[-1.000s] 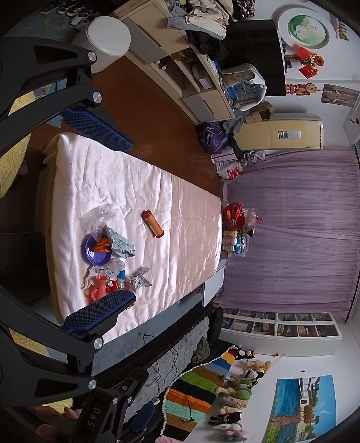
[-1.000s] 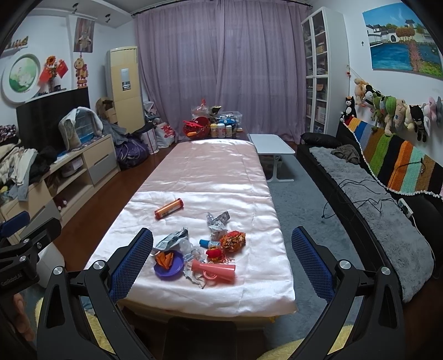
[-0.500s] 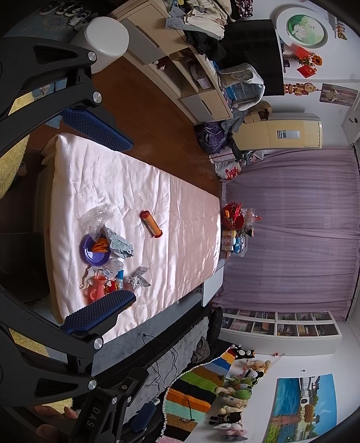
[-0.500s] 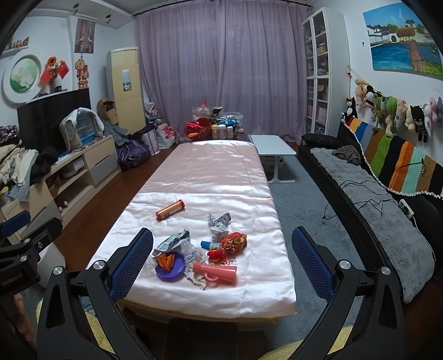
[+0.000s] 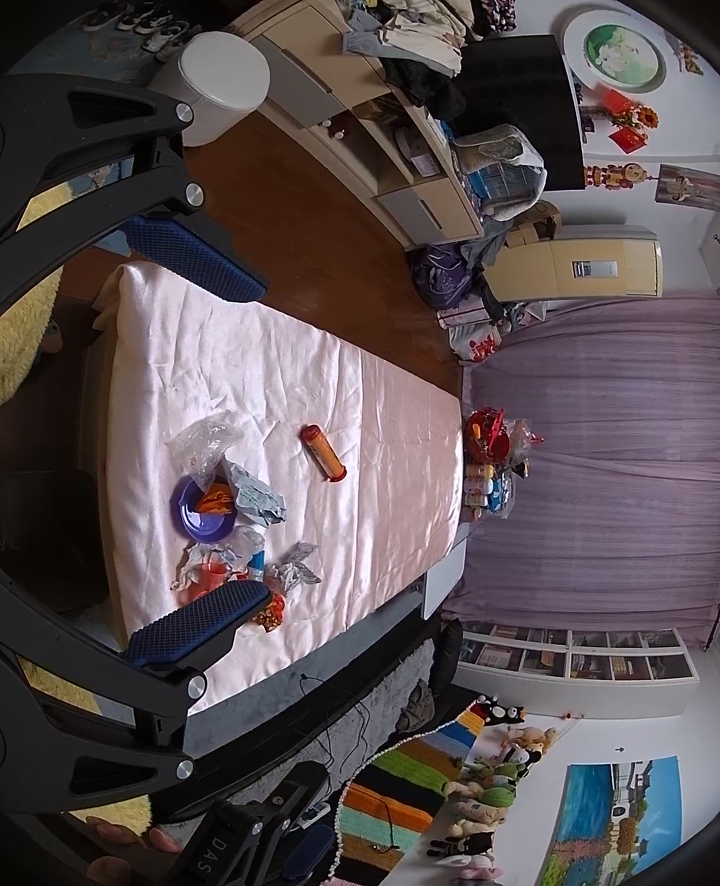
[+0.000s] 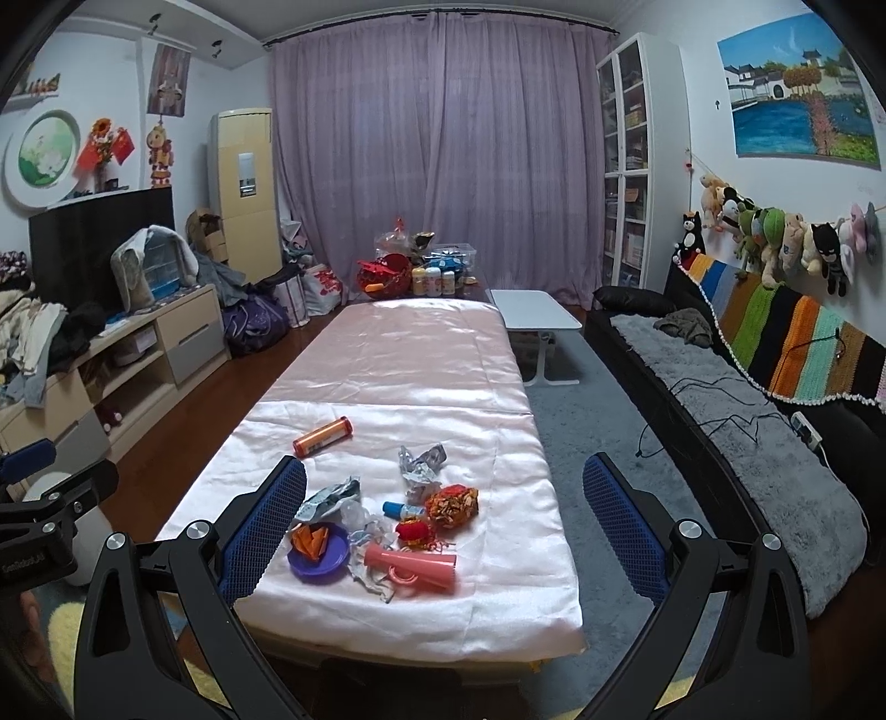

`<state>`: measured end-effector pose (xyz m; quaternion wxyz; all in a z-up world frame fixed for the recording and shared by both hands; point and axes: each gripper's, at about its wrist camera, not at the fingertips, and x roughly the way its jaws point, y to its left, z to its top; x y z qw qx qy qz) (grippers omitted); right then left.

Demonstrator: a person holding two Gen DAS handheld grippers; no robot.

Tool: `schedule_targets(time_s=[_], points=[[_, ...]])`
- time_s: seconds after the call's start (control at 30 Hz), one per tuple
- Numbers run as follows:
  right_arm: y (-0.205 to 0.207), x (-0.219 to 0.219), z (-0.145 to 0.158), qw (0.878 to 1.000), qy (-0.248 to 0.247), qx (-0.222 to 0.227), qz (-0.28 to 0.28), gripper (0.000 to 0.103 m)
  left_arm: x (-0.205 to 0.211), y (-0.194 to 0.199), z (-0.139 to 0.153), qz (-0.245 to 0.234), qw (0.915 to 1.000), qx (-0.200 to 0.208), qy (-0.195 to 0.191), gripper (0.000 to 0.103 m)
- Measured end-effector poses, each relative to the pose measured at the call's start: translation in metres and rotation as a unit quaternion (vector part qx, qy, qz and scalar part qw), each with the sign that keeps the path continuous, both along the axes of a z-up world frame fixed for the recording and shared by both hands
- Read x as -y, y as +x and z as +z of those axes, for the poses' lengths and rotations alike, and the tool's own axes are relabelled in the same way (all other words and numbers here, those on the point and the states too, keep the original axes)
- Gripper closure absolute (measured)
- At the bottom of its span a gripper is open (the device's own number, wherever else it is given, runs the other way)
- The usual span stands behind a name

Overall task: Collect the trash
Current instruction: 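Grasp the clear plastic bag with the left tool while the right tool grasps the pink horn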

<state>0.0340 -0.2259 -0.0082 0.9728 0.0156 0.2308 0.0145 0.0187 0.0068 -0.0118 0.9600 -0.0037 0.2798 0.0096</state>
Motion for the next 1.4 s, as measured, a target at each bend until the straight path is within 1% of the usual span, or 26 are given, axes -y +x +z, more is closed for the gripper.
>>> schedule_targets(time_s=[0.07,0.17,0.27,0.37,0.47,0.53,0.67,0.73,0.8,0.87,0.93,0.97,1.03,1.17,1.27,1.3,1.4], points=[[0.006,-0.002,-0.006,1.0,-0.005,-0.003,0.002,0.003,-0.001,0.007,-0.008,0.002,1.0,-0.007,0.004,0.008],[0.015,0.002,-0.018,1.0,0.017,-0.016,0.014,0.003,-0.002,0.016,-0.021,0.005,0.9997,-0.02,0.01,0.008],[0.024,0.004,-0.031,0.999,0.025,-0.032,0.016,0.003,-0.005,0.025,-0.033,0.009,0.9993,-0.033,0.013,0.008],[0.034,0.009,-0.047,0.997,0.041,-0.058,0.031,0.003,-0.01,0.035,-0.047,0.008,0.9987,-0.05,0.002,0.008],[0.045,0.007,-0.067,0.994,0.033,-0.094,0.048,0.003,-0.014,0.046,-0.061,-0.004,0.9974,-0.071,-0.013,0.008],[0.049,0.007,-0.081,0.993,0.032,-0.109,0.044,0.003,-0.013,0.052,-0.073,-0.011,0.9962,-0.085,-0.012,0.008],[0.059,0.009,-0.103,0.988,0.059,-0.135,0.042,0.003,-0.009,0.067,-0.1,-0.018,0.9928,-0.119,-0.003,0.008],[0.065,0.007,-0.114,0.986,0.057,-0.151,0.042,0.007,-0.008,0.074,-0.112,-0.018,0.991,-0.132,0.001,0.008],[0.072,0.004,-0.124,0.983,0.062,-0.164,0.047,0.009,-0.009,0.081,-0.123,-0.019,0.9894,-0.144,0.003,0.008],[0.08,-0.001,-0.136,0.979,0.069,-0.181,0.057,0.011,-0.01,0.089,-0.133,-0.021,0.9875,-0.156,0.003,0.013],[0.086,-0.007,-0.146,0.976,0.075,-0.194,0.066,0.016,-0.011,0.096,-0.14,-0.027,0.9856,-0.167,0.002,0.017],[0.089,-0.011,-0.151,0.974,0.077,-0.2,0.069,0.016,-0.012,0.099,-0.143,-0.031,0.9848,-0.171,0.0,0.019],[0.096,-0.017,-0.157,0.973,0.077,-0.208,0.067,0.017,-0.011,0.108,-0.147,-0.041,0.9834,-0.177,-0.004,0.022],[0.108,-0.021,-0.17,0.97,0.077,-0.225,0.052,0.017,-0.008,0.124,-0.153,-0.059,0.9809,-0.185,-0.012,0.022],[0.112,-0.021,-0.173,0.971,0.072,-0.225,0.042,0.015,-0.005,0.137,-0.163,-0.062,0.9783,-0.198,-0.009,0.022],[0.115,-0.02,-0.174,0.97,0.074,-0.227,0.042,0.013,-0.005,0.141,-0.166,-0.061,0.9775,-0.202,-0.008,0.022],[0.118,-0.022,-0.175,0.972,0.061,-0.225,0.034,0.012,-0.006,0.151,-0.174,-0.058,0.9763,-0.208,-0.007,0.022]])
